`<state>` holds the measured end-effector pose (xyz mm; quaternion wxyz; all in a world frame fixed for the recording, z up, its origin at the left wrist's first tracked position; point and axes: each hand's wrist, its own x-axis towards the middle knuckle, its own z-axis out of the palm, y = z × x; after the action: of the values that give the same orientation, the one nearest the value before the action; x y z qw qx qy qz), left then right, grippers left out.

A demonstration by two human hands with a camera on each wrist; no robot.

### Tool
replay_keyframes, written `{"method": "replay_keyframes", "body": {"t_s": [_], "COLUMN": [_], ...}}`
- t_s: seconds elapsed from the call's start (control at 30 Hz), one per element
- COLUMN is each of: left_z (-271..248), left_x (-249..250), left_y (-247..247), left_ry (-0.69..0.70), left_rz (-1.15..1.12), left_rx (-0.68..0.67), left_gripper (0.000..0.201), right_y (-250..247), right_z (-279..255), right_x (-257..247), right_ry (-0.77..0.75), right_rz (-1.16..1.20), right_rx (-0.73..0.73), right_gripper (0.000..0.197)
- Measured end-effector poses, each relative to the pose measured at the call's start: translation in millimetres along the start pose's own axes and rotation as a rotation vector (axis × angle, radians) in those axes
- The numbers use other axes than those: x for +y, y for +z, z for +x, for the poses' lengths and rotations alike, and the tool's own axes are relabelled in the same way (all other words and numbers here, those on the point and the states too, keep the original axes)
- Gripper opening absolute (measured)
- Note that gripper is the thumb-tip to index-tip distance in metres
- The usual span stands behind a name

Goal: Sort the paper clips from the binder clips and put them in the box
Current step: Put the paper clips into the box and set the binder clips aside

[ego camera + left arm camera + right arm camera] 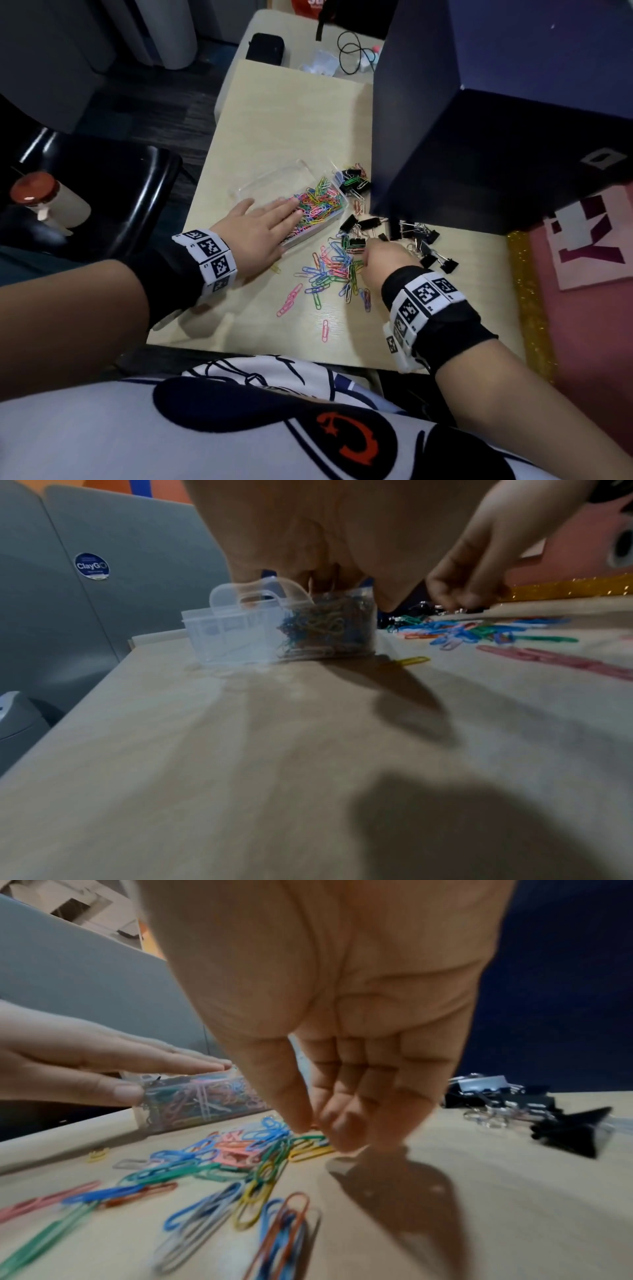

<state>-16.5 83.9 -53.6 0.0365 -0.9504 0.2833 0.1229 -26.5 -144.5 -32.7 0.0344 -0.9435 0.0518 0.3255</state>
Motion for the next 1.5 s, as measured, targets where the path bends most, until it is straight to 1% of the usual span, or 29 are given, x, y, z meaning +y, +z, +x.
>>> {"method": "replay_keyframes", "body": {"t_s": [0.07,0.13,0.17,0.2,0.23,0.27,0.3,0.33,0.37,0.4,0.43,0.5,0.57,0.6,0.67,0.73,0.77,0.83,0.9,0.97,1.03,1.1,1.2,1.27,1.33,1.37,1.43,1.5], "left_z": [-4.3,-9.3,-12.5,-15.4,-18.1,-20.8,-23.2,-23.9,-23.6,-23.3,-22.8,-20.5,-18.9,-18.0,-14.6,-6.9,-2.1,7.9,17.2,22.9,25.1,24.8,21.5,19.5,16.8,15.7,12.5,7.7], "left_x": [5.9,12.2,15.9,20.4,25.2,28.8,32.0,33.7,33.8,33.7,33.9,36.6,41.6,45.6,53.1,56.6,58.2,62.5,69.1,75.7,77.4,75.1,74.0,75.4,77.7,78.7,78.4,75.7], "left_y": [-5.4,-4.8,-2.1,-0.2,0.8,2.0,3.8,6.4,9.5,12.6,13.4,17.1,22.0,23.4,22.2,18.4,15.4,9.2,3.4,-1.8,-0.6,4.7,8.1,8.2,6.5,5.3,3.5,3.5], "left_ry": [0.033,0.066,0.097,0.142,0.179,0.187,0.152,0.084,0.023,-0.008,-0.023,0.001,0.088,0.139,0.188,0.173,0.156,0.12,0.085,0.059,0.039,0.013,-0.019,-0.057,-0.094,-0.089,-0.02,0.063], "left_rz": [-0.005,0.031,0.048,0.06,0.053,0.03,0.018,0.036,0.069,0.084,0.085,0.073,0.049,0.036,-0.004,-0.072,-0.098,-0.137,-0.148,-0.095,-0.045,-0.041,-0.05,-0.07,-0.09,-0.092,-0.068,-0.054], "left_rx": [0.157,0.29,0.305,0.291,0.246,0.17,0.071,-0.03,-0.099,-0.126,-0.147,-0.147,-0.139,-0.137,-0.133,-0.113,-0.091,-0.036,-0.058,-0.137,-0.19,-0.21,-0.176,-0.126,-0.061,-0.035,-0.018,-0.058], "left_gripper": [0.053,0.039,0.031,0.024,0.02,0.017,0.016,0.017,0.019,0.02,0.021,0.023,0.028,0.03,0.032,0.032,0.034,0.038,0.047,0.056,0.064,0.07,0.059,0.053,0.051,0.05,0.045,0.042], "right_y": [6.5,13.0,15.0,15.2,14.8,13.5,12.6,12.1,12.2,12.4,14.0,16.6,21.1,24.3,28.8,31.2,31.6,31.0,28.4,25.4,22.3,18.1,15.0,17.9,23.1,25.7,28.2,28.4], "right_z": [-5.9,-10.6,-12.2,-13.5,-13.7,-12.9,-11.7,-11.1,-10.3,-10.3,-10.6,-13.3,-14.4,-13.5,-10.5,-4.6,-1.1,7.4,14.2,17.9,19.5,17.3,9.0,3.4,-2.3,-4.9,-9.0,-11.3], "right_x": [1.7,1.1,0.3,-1.2,-1.7,-2.0,-1.3,-0.2,0.8,1.5,2.3,3.3,5.1,6.5,9.1,12.6,13.9,16.0,15.6,13.3,11.6,11.2,11.8,9.7,5.6,4.0,1.4,1.2], "right_ry": [0.06,0.031,0.0,-0.029,-0.049,-0.059,-0.066,-0.078,-0.097,-0.12,-0.146,-0.188,-0.219,-0.232,-0.232,-0.209,-0.203,-0.232,-0.299,-0.333,-0.315,-0.244,-0.155,-0.181,-0.236,-0.257,-0.288,-0.314], "right_rz": [0.038,0.046,0.051,0.056,0.063,0.085,0.117,0.142,0.153,0.145,0.127,0.099,0.061,0.044,0.082,0.167,0.182,0.174,0.152,0.06,-0.043,-0.083,-0.021,0.049,0.051,0.043,0.049,0.071], "right_rx": [-0.028,-0.009,-0.006,0.0,0.021,0.064,0.128,0.196,0.237,0.233,0.198,0.141,0.102,0.096,0.126,0.225,0.283,0.338,0.288,0.234,0.251,0.248,0.241,0.246,0.2,0.179,0.148,0.113], "right_gripper": [0.046,0.043,0.04,0.039,0.038,0.039,0.04,0.044,0.049,0.055,0.06,0.068,0.075,0.075,0.066,0.055,0.053,0.059,0.067,0.067,0.066,0.071,0.074,0.068,0.062,0.06,0.051,0.043]}}
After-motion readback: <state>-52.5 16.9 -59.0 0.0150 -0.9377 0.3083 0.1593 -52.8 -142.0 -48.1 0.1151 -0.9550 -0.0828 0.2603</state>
